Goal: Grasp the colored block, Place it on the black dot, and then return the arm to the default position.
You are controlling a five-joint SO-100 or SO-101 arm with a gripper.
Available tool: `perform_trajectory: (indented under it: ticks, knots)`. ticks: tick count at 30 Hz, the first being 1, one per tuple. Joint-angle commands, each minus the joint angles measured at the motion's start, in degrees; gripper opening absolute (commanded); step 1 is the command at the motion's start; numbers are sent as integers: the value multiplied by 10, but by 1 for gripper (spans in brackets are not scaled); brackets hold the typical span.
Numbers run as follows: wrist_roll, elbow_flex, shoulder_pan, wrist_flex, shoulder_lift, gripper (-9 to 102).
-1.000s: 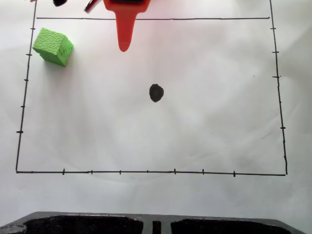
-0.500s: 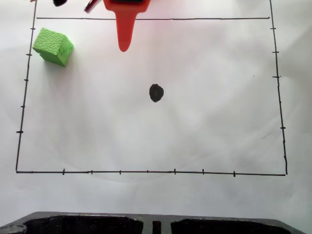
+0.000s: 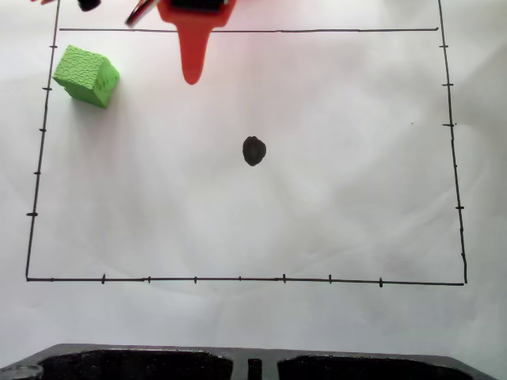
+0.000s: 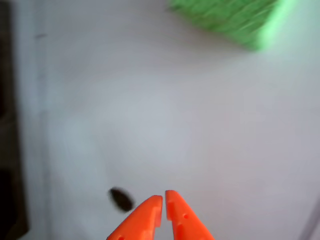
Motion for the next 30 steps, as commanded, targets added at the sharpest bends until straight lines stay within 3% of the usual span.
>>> perform_trajectory:
  ticks: [1, 6, 13, 20, 25, 30]
  knots:
    - [-4, -71, 34, 3, -84, 0]
    - [3, -185, 74, 77, -163, 0]
    - [-83, -310, 142, 170, -248, 0]
    - [-192, -340, 226, 123, -309, 0]
    - [-201, -344, 243, 74, -347, 0]
    - [-184, -345, 266, 76, -364, 7]
